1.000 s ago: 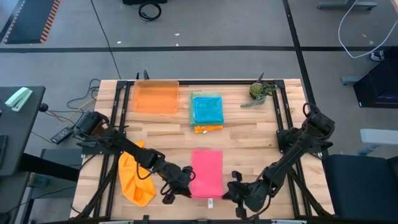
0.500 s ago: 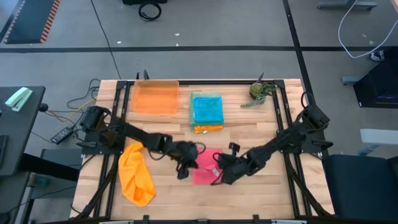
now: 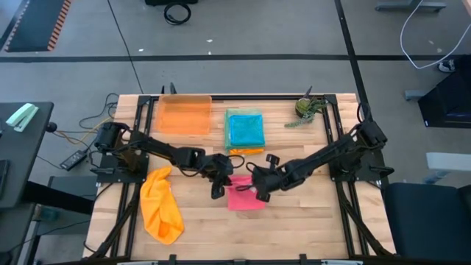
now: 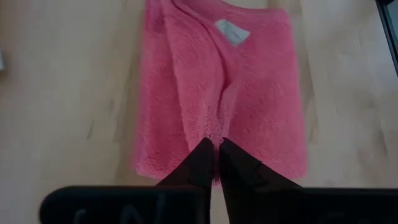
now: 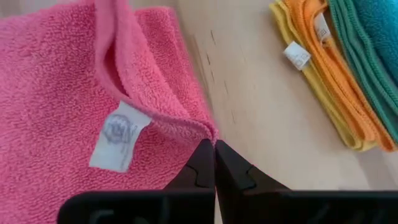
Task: Fold microfiber towels
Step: Fold the pink towel
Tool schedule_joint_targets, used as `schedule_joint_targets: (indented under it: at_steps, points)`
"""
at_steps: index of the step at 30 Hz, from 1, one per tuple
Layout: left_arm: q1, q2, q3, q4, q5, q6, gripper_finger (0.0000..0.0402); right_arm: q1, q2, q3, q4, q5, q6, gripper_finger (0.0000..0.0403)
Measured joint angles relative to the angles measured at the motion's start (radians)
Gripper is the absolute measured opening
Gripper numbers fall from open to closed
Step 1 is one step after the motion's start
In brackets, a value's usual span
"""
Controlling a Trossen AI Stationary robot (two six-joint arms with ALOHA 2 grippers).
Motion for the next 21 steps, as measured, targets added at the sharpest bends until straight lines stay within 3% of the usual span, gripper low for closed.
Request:
schedule_joint_targets:
  at_steps: [12,21]
  points:
    - [0.05,-0.002,0.0,-0.017,-0.01,-0.024,0.0112,-0.036,0.0,0.0,0.001,-0.065,-0.007,0.0017]
    - [0.08,-0.094,0.0,-0.082,-0.012,0.014,0.0141,-0.038,0.0,0.0,-0.001,-0.065,-0.005,0.0017]
